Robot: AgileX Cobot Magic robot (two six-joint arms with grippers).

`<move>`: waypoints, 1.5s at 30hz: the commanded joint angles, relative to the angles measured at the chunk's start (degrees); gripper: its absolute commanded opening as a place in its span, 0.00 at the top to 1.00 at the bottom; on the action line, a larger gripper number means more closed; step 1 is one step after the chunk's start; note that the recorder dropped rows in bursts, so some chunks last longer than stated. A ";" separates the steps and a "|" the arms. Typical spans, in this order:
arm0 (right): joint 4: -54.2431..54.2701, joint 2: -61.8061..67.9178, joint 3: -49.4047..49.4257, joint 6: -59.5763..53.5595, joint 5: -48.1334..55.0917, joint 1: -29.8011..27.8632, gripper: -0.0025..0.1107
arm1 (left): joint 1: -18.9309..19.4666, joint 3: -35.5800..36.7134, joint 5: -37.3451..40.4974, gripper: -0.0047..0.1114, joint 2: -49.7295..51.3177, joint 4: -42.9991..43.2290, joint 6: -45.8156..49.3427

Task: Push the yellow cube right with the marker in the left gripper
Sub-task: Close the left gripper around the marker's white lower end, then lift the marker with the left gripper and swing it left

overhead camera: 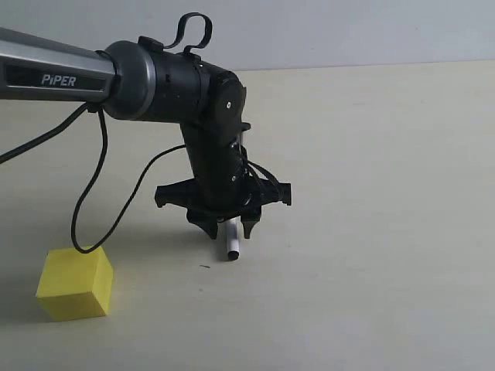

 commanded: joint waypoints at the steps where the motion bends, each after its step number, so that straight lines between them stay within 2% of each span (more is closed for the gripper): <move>1: -0.10 -0.27 0.26 -0.04 -0.43 0.13 0.98 | -0.20 -0.24 -0.30 0.54 0.54 -0.34 0.01; 14: -0.10 -0.27 0.26 -0.04 -0.43 0.13 0.98 | -0.20 -0.36 0.15 0.57 1.85 -1.57 1.49; 16: -0.10 -0.27 0.26 -0.04 -0.43 0.13 0.98 | -0.08 -0.36 0.15 0.63 1.49 -1.36 1.79; 22: -0.10 -0.27 0.26 -0.04 -0.43 0.13 0.98 | -0.08 -0.36 -1.66 0.96 0.85 -1.36 4.41; 28: -0.10 -0.27 0.26 -0.04 -0.43 0.13 0.98 | -0.08 -4.38 0.31 0.96 -4.41 1.31 14.17; 29: -0.10 -0.27 0.26 -0.04 -0.43 0.13 0.98 | -0.08 -5.13 3.22 0.96 -5.94 1.68 17.60; 32: -0.10 -0.27 0.26 -0.04 -0.43 0.13 0.98 | -0.08 -6.86 17.08 0.96 -9.87 1.96 36.76; 36: -0.10 -0.27 0.26 -0.04 -0.43 0.13 0.98 | 0.48 -6.97 17.56 0.96 -14.93 9.84 37.15; 40: -0.10 -0.27 0.26 -0.04 -0.43 0.13 0.98 | 0.65 -0.21 17.56 0.96 -23.82 17.48 40.60; 45: -0.10 -0.27 0.26 -0.04 -0.43 0.13 0.98 | 3.52 14.17 15.34 0.96 -39.02 14.45 60.39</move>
